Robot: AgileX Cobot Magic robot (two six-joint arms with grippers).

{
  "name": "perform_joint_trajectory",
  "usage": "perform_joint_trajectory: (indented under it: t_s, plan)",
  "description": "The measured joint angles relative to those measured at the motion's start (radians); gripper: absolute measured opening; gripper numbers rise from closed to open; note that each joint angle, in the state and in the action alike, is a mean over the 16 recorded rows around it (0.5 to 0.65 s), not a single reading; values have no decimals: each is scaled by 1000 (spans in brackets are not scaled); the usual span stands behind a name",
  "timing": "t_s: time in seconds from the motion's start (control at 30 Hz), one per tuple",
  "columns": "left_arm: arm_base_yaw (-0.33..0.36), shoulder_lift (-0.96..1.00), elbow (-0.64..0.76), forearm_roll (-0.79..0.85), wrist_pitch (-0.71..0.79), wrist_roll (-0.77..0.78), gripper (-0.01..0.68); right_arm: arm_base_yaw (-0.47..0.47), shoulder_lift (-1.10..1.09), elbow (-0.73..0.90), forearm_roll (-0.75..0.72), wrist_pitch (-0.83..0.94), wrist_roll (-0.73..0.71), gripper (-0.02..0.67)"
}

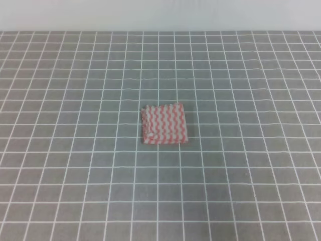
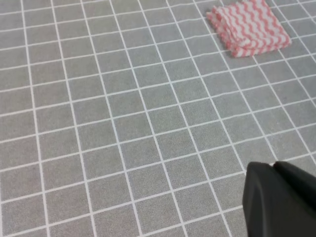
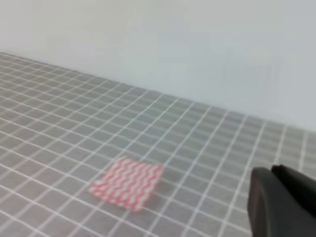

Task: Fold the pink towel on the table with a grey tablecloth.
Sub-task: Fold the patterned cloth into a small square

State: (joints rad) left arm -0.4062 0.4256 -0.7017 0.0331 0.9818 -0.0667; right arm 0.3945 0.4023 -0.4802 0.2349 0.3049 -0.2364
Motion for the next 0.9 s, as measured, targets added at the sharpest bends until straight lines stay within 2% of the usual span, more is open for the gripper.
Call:
perform_joint_trajectory:
  t_s: [0.23,0.57,0.73,0.9]
  plan:
    - [0,-5,0,3,4,-1,-3,-103,-77,2,-88,81,-3,-16]
    - [0,1,0,10,2,0,-2,-261,-202,16,-123,222,-4,-16]
    - [0,5,0,11,2,1,-2,-282,-210,59,-123,161,-1,-16]
    - [0,5,0,11,2,1,-2,-288,-226,174,-111,15,7,-17]
